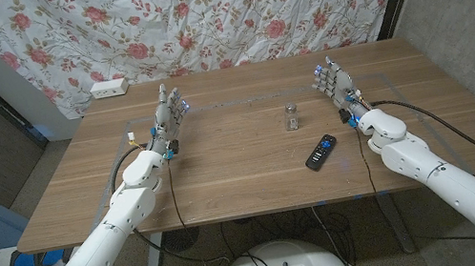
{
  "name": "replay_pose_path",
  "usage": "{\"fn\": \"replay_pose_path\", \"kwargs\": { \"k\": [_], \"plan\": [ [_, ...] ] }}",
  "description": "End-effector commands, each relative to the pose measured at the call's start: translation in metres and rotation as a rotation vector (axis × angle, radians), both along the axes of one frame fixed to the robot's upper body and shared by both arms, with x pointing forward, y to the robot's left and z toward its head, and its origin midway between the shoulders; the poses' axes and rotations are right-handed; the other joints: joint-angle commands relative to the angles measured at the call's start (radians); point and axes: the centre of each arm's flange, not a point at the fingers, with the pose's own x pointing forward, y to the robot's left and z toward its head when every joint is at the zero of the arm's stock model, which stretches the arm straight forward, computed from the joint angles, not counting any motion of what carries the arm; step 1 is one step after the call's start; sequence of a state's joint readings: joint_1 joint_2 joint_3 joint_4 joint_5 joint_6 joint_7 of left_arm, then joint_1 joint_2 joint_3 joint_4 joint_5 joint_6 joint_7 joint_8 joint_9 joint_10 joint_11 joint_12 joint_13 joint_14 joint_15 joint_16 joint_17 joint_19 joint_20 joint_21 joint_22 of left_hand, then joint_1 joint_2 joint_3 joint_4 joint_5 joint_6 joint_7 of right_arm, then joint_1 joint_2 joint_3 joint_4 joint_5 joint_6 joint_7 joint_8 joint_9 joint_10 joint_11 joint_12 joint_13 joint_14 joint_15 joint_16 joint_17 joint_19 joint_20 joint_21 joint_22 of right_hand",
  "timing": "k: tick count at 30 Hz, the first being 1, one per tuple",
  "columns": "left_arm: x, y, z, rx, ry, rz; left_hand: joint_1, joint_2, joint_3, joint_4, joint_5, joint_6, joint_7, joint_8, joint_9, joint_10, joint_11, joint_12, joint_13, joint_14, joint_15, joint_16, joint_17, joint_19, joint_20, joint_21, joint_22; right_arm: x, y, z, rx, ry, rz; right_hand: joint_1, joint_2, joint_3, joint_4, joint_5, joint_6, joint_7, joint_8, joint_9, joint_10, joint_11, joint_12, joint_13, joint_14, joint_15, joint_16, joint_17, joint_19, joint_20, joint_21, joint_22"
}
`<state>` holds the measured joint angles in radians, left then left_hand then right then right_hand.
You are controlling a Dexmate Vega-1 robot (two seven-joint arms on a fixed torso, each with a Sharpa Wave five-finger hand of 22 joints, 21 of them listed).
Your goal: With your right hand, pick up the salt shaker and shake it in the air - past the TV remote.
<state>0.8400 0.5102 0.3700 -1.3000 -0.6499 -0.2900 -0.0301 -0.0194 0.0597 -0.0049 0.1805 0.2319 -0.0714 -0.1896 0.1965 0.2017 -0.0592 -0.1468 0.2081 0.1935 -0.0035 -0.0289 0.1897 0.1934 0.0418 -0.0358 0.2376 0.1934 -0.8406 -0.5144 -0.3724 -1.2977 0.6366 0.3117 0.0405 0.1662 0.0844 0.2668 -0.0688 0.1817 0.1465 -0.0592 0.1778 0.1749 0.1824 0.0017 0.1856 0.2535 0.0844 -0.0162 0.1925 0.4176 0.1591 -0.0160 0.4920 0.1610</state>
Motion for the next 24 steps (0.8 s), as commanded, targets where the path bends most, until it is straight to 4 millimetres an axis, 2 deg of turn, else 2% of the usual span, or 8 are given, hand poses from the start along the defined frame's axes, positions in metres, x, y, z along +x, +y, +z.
{"fn": "replay_pose_path", "kwargs": {
  "k": [1, 15, 24],
  "plan": [
    [0.000, 0.000, 0.000, 0.000, 0.000, 0.000, -0.002, 0.096, -0.001, 0.006, 0.004, 0.002, -0.009, 0.004, 0.002, 0.001, -0.007, 0.005, 0.003, 0.002, -0.104, 0.006, 0.001, 0.010, -0.025, 0.005, 0.004, -0.003, 0.002, -0.002, -0.041, -0.023, -0.001, 0.007, 0.002, 0.007, -0.006, 0.008, 0.007, -0.002, 0.006, 0.005, 0.009, 0.001, 0.004, 0.000, 0.010, 0.000, 0.005, -0.001, 0.012, -0.001, 0.001, 0.002],
    [0.000, 0.000, 0.000, 0.000, 0.000, 0.000, -0.002, 0.096, -0.002, 0.006, 0.004, 0.003, -0.009, 0.005, 0.002, 0.000, -0.008, 0.004, 0.003, 0.002, -0.104, 0.006, 0.001, 0.010, -0.025, 0.004, 0.004, -0.003, -0.007, 0.008, -0.083, -0.049, -0.007, 0.019, -0.007, 0.012, -0.023, 0.008, -0.009, -0.008, 0.002, 0.004, 0.002, -0.002, 0.003, -0.010, 0.005, -0.002, 0.002, -0.017, 0.001, -0.006, -0.019, 0.002],
    [0.000, 0.000, 0.000, 0.000, 0.000, 0.000, -0.002, 0.096, -0.003, 0.006, 0.004, 0.003, -0.010, 0.005, 0.002, -0.001, -0.008, 0.004, 0.003, 0.001, -0.104, 0.006, 0.001, 0.011, -0.025, 0.004, 0.004, -0.009, -0.008, 0.009, -0.135, -0.072, -0.006, 0.036, -0.024, 0.014, -0.049, 0.006, -0.033, -0.019, 0.000, 0.004, -0.015, -0.009, 0.000, -0.024, -0.011, -0.007, -0.002, -0.036, -0.017, -0.009, -0.049, 0.002]
  ]
}}
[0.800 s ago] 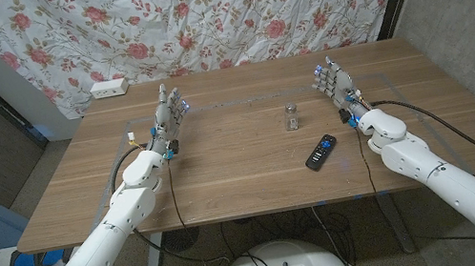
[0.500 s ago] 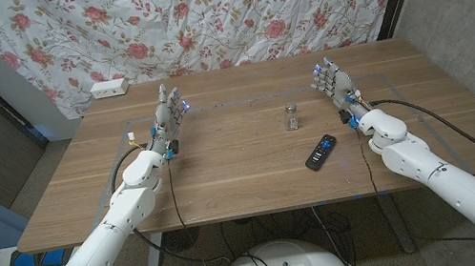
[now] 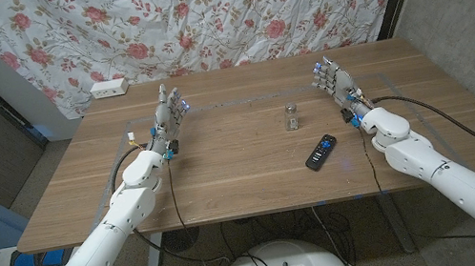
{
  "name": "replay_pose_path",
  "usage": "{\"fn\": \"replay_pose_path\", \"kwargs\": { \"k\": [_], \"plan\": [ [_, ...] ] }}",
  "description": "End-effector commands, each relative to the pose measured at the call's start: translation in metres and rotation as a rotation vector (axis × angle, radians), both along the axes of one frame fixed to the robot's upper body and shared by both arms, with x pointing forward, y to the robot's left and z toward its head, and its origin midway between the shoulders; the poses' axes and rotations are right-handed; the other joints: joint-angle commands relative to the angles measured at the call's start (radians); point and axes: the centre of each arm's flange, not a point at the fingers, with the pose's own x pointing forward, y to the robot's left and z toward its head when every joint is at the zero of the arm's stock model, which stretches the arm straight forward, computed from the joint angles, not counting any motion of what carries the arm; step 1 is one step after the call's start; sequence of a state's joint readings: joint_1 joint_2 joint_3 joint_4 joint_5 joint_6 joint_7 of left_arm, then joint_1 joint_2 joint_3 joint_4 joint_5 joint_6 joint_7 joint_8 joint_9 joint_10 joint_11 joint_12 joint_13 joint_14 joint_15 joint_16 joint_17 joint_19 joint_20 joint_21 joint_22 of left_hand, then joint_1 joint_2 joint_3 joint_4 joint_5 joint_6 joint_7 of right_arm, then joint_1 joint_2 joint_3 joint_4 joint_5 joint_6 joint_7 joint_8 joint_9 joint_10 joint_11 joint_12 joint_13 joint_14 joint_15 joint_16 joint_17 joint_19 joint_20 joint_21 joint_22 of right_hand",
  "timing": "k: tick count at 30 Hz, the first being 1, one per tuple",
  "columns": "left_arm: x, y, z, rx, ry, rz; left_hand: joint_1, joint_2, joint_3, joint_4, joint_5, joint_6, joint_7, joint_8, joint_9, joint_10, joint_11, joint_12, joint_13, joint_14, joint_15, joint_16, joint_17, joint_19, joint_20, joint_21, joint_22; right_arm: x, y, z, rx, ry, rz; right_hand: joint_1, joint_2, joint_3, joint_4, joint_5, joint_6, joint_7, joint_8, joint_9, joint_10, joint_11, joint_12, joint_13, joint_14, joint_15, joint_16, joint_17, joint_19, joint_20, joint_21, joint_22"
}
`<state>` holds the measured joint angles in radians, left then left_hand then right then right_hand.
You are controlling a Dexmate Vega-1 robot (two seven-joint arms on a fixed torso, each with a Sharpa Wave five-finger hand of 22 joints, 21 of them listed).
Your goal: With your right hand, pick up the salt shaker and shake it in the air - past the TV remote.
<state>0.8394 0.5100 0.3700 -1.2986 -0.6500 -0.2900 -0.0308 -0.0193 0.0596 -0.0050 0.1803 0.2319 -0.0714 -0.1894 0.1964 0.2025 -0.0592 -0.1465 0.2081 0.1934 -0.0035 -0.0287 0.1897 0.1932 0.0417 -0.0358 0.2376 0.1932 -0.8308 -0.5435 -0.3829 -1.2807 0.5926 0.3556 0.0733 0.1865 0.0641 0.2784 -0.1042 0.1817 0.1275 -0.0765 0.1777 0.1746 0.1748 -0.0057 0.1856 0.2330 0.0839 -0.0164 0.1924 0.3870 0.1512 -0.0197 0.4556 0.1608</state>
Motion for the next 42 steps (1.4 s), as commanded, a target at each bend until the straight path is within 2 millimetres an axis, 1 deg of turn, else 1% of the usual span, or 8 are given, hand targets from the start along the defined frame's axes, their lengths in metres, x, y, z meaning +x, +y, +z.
{"fn": "replay_pose_path", "kwargs": {
  "k": [1, 6, 9, 17, 26, 29, 40, 42],
  "plan": [
    [0.000, 0.000, 0.000, 0.000, -0.001, 0.000, -0.002, 0.097, -0.003, 0.006, 0.004, 0.003, -0.010, 0.005, 0.001, -0.001, -0.008, 0.004, 0.003, 0.001, -0.105, 0.006, 0.002, 0.011, -0.025, 0.004, 0.005, -0.005, -0.001, 0.004, -0.067, -0.031, -0.005, 0.019, -0.007, 0.003, -0.019, 0.005, -0.022, -0.005, -0.001, 0.004, -0.012, -0.002, -0.001, -0.006, -0.012, -0.008, -0.002, -0.009, -0.013, -0.005, -0.018, 0.002],
    [0.000, 0.000, 0.000, 0.000, -0.001, 0.000, -0.002, 0.097, -0.003, 0.006, 0.004, 0.002, -0.010, 0.004, 0.001, -0.001, -0.008, 0.004, 0.003, 0.002, -0.104, 0.006, 0.002, 0.011, -0.025, 0.004, 0.005, -0.004, -0.001, 0.002, -0.095, -0.028, -0.001, 0.035, -0.016, 0.008, -0.037, 0.004, -0.046, -0.012, -0.002, 0.005, -0.026, -0.010, -0.002, -0.014, -0.026, -0.014, -0.004, -0.023, -0.036, -0.008, -0.044, 0.002],
    [0.000, 0.000, 0.000, 0.000, -0.001, 0.000, -0.002, 0.097, -0.003, 0.006, 0.004, 0.002, -0.010, 0.005, 0.001, -0.001, -0.008, 0.004, 0.003, 0.003, -0.104, 0.006, 0.002, 0.011, -0.025, 0.004, 0.005, -0.003, -0.002, 0.001, -0.152, -0.030, -0.024, 0.045, -0.026, 0.009, -0.048, 0.003, -0.064, -0.017, -0.003, 0.005, -0.039, -0.016, -0.003, -0.019, -0.039, -0.019, -0.005, -0.033, -0.056, -0.010, -0.064, 0.002],
    [0.000, 0.000, 0.000, 0.000, -0.001, 0.000, -0.002, 0.097, -0.004, 0.006, 0.004, 0.003, -0.010, 0.005, 0.001, 0.000, -0.007, 0.005, 0.003, 0.003, -0.105, 0.006, 0.002, 0.012, -0.025, 0.004, 0.005, -0.002, -0.007, 0.003, -0.224, -0.048, -0.044, 0.068, -0.057, 0.008, -0.065, -0.001, -0.104, -0.018, -0.003, 0.006, -0.067, -0.023, -0.004, -0.027, -0.070, -0.021, -0.008, -0.053, -0.090, -0.012, -0.104, 0.002],
    [0.000, 0.000, 0.000, 0.000, -0.001, 0.000, -0.002, 0.097, -0.005, 0.007, 0.005, 0.002, -0.009, 0.004, 0.001, 0.000, -0.008, 0.004, 0.003, 0.003, -0.105, 0.006, 0.002, 0.011, -0.025, 0.003, 0.005, -0.006, -0.008, 0.000, -0.316, -0.094, -0.067, 0.096, -0.089, 0.009, -0.074, -0.001, -0.160, -0.015, -0.005, 0.007, -0.111, -0.032, -0.008, -0.032, -0.090, -0.024, -0.005, -0.072, -0.094, -0.010, -0.132, 0.003],
    [0.000, 0.000, 0.000, 0.000, -0.001, 0.000, -0.002, 0.097, -0.005, 0.006, 0.005, 0.002, -0.009, 0.004, 0.001, 0.000, -0.007, 0.004, 0.003, 0.003, -0.105, 0.006, 0.002, 0.011, -0.025, 0.003, 0.005, -0.006, -0.005, -0.001, -0.355, -0.107, -0.068, 0.110, -0.110, 0.007, -0.075, -0.001, -0.207, -0.018, -0.009, 0.007, -0.126, -0.033, -0.006, -0.034, -0.091, -0.024, -0.002, -0.082, -0.090, -0.008, -0.144, 0.003],
    [0.000, 0.000, 0.000, 0.000, -0.001, 0.000, -0.002, 0.097, -0.005, 0.007, 0.005, 0.002, -0.011, 0.004, 0.001, 0.000, -0.008, 0.004, 0.003, 0.002, -0.105, 0.006, 0.001, 0.011, -0.025, 0.002, 0.005, -0.010, 0.001, -0.002, -0.457, -0.158, -0.090, 0.136, -0.138, 0.007, -0.074, -0.001, -0.273, -0.018, -0.009, 0.009, -0.162, -0.031, -0.006, -0.035, -0.114, -0.022, -0.003, -0.097, -0.087, -0.009, -0.166, 0.004],
    [0.000, 0.000, 0.000, 0.000, -0.001, 0.000, -0.002, 0.097, -0.006, 0.007, 0.005, 0.002, -0.010, 0.005, 0.001, 0.000, -0.008, 0.004, 0.003, 0.003, -0.105, 0.006, 0.001, 0.011, -0.025, 0.002, 0.005, -0.011, 0.002, -0.001, -0.476, -0.162, -0.097, 0.144, -0.143, 0.008, -0.074, -0.001, -0.279, -0.018, -0.005, 0.009, -0.166, -0.029, -0.004, -0.035, -0.121, -0.022, -0.004, -0.101, -0.097, -0.005, -0.175, 0.004]
  ]
}}
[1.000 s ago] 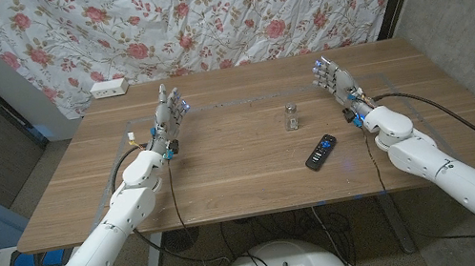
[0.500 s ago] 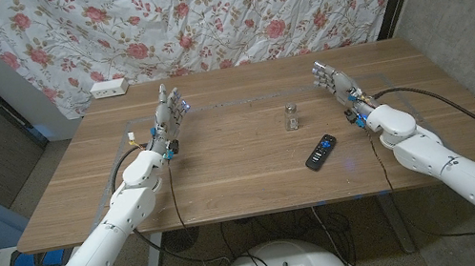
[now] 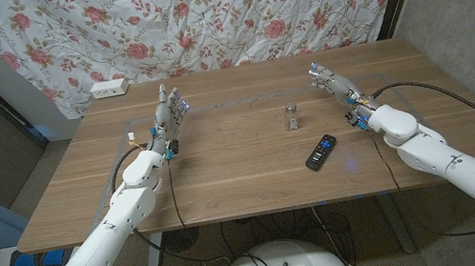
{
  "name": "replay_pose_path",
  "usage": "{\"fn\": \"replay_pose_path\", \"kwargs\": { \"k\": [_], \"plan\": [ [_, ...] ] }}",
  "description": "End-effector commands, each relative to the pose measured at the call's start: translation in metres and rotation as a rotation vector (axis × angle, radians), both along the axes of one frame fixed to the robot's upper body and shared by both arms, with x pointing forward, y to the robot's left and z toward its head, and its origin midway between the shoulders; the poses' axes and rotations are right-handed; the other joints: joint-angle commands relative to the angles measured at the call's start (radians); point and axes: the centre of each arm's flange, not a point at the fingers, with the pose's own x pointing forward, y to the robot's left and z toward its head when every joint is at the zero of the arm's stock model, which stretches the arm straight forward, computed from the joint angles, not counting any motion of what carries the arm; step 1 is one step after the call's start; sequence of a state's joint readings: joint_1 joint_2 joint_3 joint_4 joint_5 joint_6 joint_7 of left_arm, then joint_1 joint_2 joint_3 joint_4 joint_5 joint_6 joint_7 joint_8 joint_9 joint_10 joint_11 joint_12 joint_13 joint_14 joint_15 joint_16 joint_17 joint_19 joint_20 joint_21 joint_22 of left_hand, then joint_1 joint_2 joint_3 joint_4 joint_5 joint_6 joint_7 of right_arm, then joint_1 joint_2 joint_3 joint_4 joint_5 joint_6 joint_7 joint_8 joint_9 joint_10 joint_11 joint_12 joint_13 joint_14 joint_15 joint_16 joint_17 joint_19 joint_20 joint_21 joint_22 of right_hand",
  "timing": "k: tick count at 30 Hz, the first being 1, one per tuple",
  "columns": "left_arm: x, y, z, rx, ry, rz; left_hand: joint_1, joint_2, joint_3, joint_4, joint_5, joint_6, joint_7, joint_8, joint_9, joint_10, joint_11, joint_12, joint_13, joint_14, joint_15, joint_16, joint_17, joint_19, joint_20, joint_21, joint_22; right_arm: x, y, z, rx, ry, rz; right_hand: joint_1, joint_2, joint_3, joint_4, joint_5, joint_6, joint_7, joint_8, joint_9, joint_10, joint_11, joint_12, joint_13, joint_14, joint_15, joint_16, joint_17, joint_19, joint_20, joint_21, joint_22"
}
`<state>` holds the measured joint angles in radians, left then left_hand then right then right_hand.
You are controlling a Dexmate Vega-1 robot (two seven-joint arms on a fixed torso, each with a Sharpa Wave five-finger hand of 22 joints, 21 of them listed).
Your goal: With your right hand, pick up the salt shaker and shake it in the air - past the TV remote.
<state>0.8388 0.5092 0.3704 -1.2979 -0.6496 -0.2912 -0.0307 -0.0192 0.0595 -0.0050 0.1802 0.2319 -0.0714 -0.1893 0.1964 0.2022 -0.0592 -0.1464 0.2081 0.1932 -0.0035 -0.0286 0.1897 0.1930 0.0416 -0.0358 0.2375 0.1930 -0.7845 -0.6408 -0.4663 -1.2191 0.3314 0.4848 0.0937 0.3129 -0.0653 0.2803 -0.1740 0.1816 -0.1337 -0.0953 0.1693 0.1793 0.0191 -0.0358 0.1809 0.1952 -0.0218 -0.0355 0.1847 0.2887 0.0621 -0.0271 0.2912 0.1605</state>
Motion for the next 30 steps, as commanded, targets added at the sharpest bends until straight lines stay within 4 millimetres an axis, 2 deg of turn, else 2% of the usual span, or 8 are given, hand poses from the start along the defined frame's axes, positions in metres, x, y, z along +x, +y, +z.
{"fn": "replay_pose_path", "kwargs": {
  "k": [1, 5, 8, 16, 30],
  "plan": [
    [0.000, 0.000, 0.000, 0.000, 0.000, 0.000, -0.002, 0.097, -0.006, 0.007, 0.005, 0.003, -0.010, 0.005, 0.001, 0.000, -0.008, 0.004, 0.003, 0.003, -0.105, 0.006, 0.002, 0.011, -0.025, 0.002, 0.005, -0.005, 0.005, -0.001, -0.116, -0.052, -0.022, 0.023, -0.016, 0.007, -0.004, -0.001, -0.023, 0.000, 0.005, 0.005, -0.013, 0.000, 0.001, 0.003, -0.024, -0.001, 0.002, -0.005, -0.014, 0.005, -0.018, 0.005],
    [0.000, 0.000, 0.000, 0.000, 0.000, 0.000, -0.002, 0.097, -0.006, 0.007, 0.005, 0.002, -0.010, 0.004, 0.001, 0.000, -0.008, 0.004, 0.003, 0.003, -0.105, 0.006, 0.002, 0.011, -0.025, 0.002, 0.005, -0.006, 0.008, -0.002, -0.159, -0.059, -0.023, 0.037, -0.020, 0.011, -0.002, -0.001, -0.052, -0.004, 0.004, 0.005, -0.026, -0.005, 0.002, 0.003, -0.036, 0.000, 0.002, -0.012, -0.025, 0.019, -0.032, 0.005],
    [0.000, 0.000, 0.000, 0.000, 0.000, 0.000, -0.002, 0.097, -0.006, 0.007, 0.005, 0.003, -0.010, 0.005, 0.001, 0.001, -0.008, 0.005, 0.003, 0.003, -0.105, 0.006, 0.002, 0.011, -0.025, 0.002, 0.005, -0.007, 0.011, -0.002, -0.204, -0.067, -0.029, 0.047, -0.022, 0.013, -0.002, -0.001, -0.069, -0.006, 0.005, 0.006, -0.032, -0.007, 0.003, 0.003, -0.048, 0.003, 0.001, -0.016, -0.029, 0.018, -0.040, 0.006],
    [0.000, 0.000, 0.000, 0.000, 0.000, 0.000, -0.002, 0.098, -0.006, 0.007, 0.005, 0.003, -0.009, 0.005, 0.001, 0.000, -0.007, 0.004, 0.003, 0.003, -0.105, 0.006, 0.002, 0.012, -0.025, 0.002, 0.005, -0.010, 0.016, -0.008, -0.253, -0.069, -0.025, 0.076, -0.030, 0.021, 0.000, -0.003, -0.086, -0.004, 0.016, 0.009, -0.047, -0.009, 0.007, 0.005, -0.110, 0.039, -0.007, -0.026, -0.048, 0.040, -0.066, 0.007],
    [0.000, 0.000, 0.000, 0.000, 0.000, 0.000, -0.002, 0.098, -0.007, 0.007, 0.005, 0.002, -0.010, 0.004, 0.001, 0.000, -0.008, 0.004, 0.003, 0.003, -0.105, 0.006, 0.002, 0.012, -0.025, 0.001, 0.005, -0.011, 0.024, -0.025, -0.306, -0.051, -0.025, 0.099, -0.035, 0.027, 0.000, -0.001, -0.086, 0.004, 0.026, 0.011, -0.042, -0.025, 0.014, 0.005, -0.146, 0.061, -0.003, -0.032, -0.057, 0.043, -0.081, 0.008]
  ]
}}
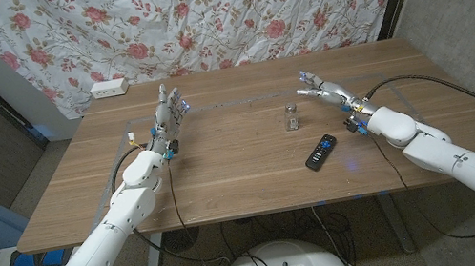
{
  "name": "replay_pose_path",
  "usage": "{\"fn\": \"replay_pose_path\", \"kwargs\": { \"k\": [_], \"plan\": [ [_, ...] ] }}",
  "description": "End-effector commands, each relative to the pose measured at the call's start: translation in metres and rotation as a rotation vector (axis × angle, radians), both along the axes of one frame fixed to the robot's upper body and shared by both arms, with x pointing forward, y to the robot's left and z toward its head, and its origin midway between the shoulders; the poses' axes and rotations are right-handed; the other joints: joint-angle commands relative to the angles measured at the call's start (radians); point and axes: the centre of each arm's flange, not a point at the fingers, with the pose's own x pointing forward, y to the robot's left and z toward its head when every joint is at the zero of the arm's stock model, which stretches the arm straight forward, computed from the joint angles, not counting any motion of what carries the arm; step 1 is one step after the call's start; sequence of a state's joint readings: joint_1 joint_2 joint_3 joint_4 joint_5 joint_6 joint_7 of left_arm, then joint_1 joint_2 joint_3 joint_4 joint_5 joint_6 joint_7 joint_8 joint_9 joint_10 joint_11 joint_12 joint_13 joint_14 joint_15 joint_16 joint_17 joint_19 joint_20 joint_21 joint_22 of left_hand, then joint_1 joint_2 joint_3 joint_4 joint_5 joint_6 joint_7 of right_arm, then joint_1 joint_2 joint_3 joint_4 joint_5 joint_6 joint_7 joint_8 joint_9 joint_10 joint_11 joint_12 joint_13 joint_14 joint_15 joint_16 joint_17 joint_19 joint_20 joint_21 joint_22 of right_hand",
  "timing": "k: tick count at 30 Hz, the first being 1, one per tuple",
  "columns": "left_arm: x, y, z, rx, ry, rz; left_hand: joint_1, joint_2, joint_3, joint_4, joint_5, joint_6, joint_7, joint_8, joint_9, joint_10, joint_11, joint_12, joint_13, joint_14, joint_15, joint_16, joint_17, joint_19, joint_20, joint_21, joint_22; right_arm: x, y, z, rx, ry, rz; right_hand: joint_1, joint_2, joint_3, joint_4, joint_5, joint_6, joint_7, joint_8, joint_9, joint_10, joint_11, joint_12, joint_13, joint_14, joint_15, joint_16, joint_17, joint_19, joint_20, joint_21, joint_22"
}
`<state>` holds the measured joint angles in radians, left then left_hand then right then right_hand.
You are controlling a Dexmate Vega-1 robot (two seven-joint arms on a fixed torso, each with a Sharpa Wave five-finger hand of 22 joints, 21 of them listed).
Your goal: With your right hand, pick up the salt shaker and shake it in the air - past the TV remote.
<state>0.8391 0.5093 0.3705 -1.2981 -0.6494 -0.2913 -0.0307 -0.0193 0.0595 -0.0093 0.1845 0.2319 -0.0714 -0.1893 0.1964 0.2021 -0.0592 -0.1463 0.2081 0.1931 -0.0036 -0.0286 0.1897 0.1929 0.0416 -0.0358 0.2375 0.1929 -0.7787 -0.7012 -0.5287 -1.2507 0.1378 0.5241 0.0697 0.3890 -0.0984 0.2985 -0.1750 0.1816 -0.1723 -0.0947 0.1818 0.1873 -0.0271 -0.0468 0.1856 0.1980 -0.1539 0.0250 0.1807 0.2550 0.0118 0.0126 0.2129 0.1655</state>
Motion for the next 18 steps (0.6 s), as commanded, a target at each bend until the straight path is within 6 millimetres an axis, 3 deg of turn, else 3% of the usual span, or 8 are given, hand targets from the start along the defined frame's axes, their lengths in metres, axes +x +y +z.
{"fn": "replay_pose_path", "kwargs": {
  "k": [1, 18],
  "plan": [
    [0.000, 0.000, 0.000, 0.000, 0.000, 0.000, -0.002, 0.098, -0.003, 0.002, 0.005, 0.002, -0.010, 0.004, 0.001, 0.000, -0.008, 0.004, 0.004, 0.003, -0.105, 0.006, 0.002, 0.012, -0.026, 0.001, 0.005, -0.002, 0.006, -0.014, -0.059, 0.010, -0.008, 0.025, -0.002, 0.009, 0.001, -0.001, -0.046, 0.003, 0.015, 0.003, 0.007, -0.015, 0.010, 0.003, -0.016, 0.000, 0.001, 0.001, -0.008, 0.003, -0.003, 0.003],
    [0.000, 0.000, 0.000, 0.000, 0.000, 0.000, -0.001, 0.098, -0.004, 0.002, 0.006, 0.003, -0.010, 0.005, 0.001, 0.000, -0.008, 0.004, 0.004, 0.002, -0.104, 0.005, 0.002, 0.012, -0.025, 0.001, 0.005, 0.002, 0.020, -0.027, -0.154, -0.016, -0.045, 0.071, -0.017, 0.019, -0.001, 0.008, 0.017, -0.020, 0.043, 0.005, 0.068, -0.052, 0.031, 0.003, -0.008, -0.016, 0.022, -0.009, 0.000, -0.006, -0.013, 0.003]
  ]
}}
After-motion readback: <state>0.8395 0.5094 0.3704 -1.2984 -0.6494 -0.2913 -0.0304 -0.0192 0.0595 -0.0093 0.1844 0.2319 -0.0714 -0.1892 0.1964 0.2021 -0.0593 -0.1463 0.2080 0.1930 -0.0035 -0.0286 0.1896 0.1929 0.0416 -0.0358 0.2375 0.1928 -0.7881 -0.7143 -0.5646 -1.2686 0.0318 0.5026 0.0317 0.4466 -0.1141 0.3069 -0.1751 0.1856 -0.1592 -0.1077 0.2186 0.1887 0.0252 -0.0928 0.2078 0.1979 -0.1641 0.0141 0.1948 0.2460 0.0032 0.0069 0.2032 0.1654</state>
